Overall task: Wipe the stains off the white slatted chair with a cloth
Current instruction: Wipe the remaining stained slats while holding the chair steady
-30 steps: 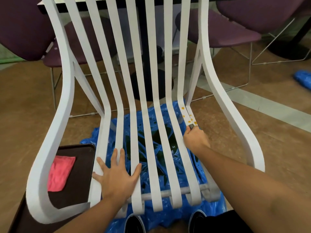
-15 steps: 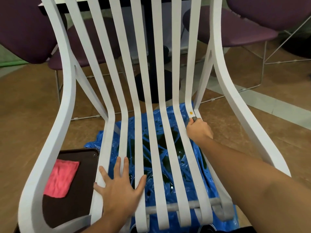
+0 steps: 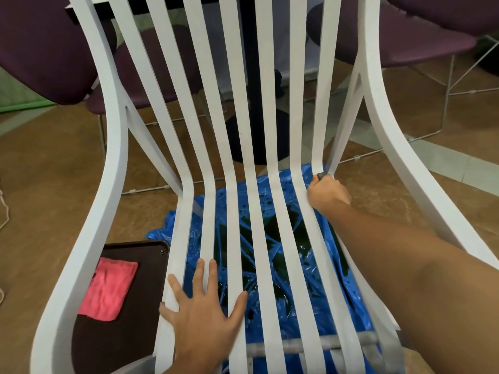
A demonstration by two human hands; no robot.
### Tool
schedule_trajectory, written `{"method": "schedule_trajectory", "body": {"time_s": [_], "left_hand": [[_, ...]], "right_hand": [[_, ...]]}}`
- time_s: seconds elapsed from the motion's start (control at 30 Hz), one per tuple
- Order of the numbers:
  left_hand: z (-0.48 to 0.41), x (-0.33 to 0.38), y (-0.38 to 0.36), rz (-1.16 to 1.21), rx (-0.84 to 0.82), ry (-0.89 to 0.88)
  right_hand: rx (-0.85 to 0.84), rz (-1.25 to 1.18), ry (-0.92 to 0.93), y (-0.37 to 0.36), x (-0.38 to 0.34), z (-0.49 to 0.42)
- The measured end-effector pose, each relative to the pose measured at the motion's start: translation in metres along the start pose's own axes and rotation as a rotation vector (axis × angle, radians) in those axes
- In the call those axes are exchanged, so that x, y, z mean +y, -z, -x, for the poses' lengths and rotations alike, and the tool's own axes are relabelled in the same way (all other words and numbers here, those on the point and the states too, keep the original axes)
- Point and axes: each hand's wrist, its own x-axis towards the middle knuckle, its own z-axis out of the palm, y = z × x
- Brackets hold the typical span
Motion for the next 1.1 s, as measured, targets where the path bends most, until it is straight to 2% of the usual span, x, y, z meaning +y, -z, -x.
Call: {"method": "schedule_trajectory", "body": {"time_s": [0.3, 0.43, 0.53, 0.97, 1.1], "left_hand": [[-0.016, -0.001, -0.018, -0.055, 0.066, 0.003], [-0.01, 0.001, -0.01, -0.033, 0.021, 0.029], [-0.008, 0.001, -0.009, -0.013, 0.061, 0.032], [0.003, -0.002, -0.001, 0.075, 0.048, -0.01], [0.003, -0.002, -0.001, 0.077, 0.053, -0.02]], "right_hand": [[-0.077, 0.009, -0.015, -0.002, -0.005, -0.019], [-0.089, 0.016, -0.001, 0.0, -0.006, -0.015], [-0.109, 0.026, -0.001, 0.003, -0.004, -0.012], [-0.146, 0.139, 0.023, 0.02, 0.023, 0.055], [-0.106, 0.063, -0.02, 0.021, 0.04, 0.081]]}}
